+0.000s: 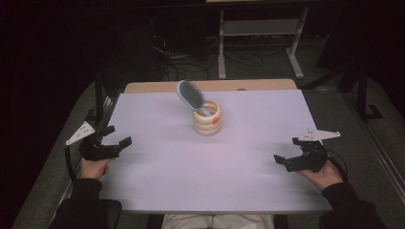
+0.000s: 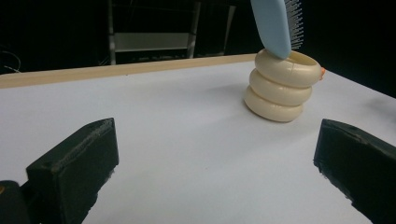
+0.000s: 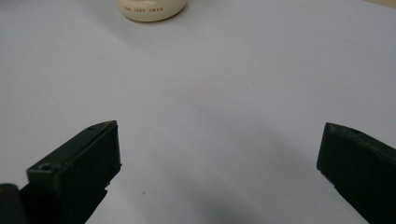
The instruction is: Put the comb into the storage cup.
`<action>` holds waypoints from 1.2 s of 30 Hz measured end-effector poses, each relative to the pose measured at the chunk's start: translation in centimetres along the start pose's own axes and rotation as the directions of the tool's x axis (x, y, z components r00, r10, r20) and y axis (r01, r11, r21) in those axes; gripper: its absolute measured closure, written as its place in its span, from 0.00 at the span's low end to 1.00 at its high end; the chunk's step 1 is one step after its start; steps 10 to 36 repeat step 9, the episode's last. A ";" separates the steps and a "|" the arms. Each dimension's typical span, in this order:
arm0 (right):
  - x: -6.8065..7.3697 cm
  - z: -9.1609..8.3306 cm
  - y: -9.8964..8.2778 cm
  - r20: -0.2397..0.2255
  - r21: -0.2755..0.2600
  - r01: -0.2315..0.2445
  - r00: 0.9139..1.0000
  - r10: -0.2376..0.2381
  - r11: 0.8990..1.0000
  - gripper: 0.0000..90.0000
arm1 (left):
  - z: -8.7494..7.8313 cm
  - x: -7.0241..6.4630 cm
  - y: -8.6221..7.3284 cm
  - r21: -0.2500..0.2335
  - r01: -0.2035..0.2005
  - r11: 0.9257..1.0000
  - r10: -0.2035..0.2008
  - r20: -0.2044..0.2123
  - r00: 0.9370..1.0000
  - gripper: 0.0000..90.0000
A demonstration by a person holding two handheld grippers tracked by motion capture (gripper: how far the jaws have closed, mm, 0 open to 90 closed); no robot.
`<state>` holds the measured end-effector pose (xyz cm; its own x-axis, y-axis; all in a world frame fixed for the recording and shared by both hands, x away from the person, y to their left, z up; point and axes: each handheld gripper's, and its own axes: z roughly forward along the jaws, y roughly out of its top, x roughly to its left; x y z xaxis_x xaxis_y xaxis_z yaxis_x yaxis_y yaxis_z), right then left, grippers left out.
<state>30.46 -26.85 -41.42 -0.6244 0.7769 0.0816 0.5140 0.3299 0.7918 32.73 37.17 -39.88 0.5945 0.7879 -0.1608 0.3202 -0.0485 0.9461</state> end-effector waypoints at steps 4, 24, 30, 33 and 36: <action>0.0 -0.2 0.0 0.003 -0.013 -0.002 1.000 0.002 1.000 0.00 | -0.6 0.1 -0.4 -0.023 0.017 1.000 -0.017 -0.002 1.000 0.00; 0.1 -0.8 0.1 0.026 -0.063 0.009 1.000 -0.007 0.998 0.00 | -0.7 0.2 -0.5 -0.018 0.019 1.000 -0.019 -0.014 1.000 0.00; 0.1 -0.8 0.1 0.026 -0.063 0.009 1.000 -0.007 0.998 0.00 | -0.7 0.2 -0.5 -0.018 0.019 1.000 -0.019 -0.014 1.000 0.00; 0.1 -0.8 0.1 0.026 -0.063 0.009 1.000 -0.007 0.998 0.00 | -0.7 0.2 -0.5 -0.018 0.019 1.000 -0.019 -0.014 1.000 0.00; 0.1 -0.8 0.1 0.026 -0.063 0.009 1.000 -0.007 0.998 0.00 | -0.7 0.2 -0.5 -0.018 0.019 1.000 -0.019 -0.014 1.000 0.00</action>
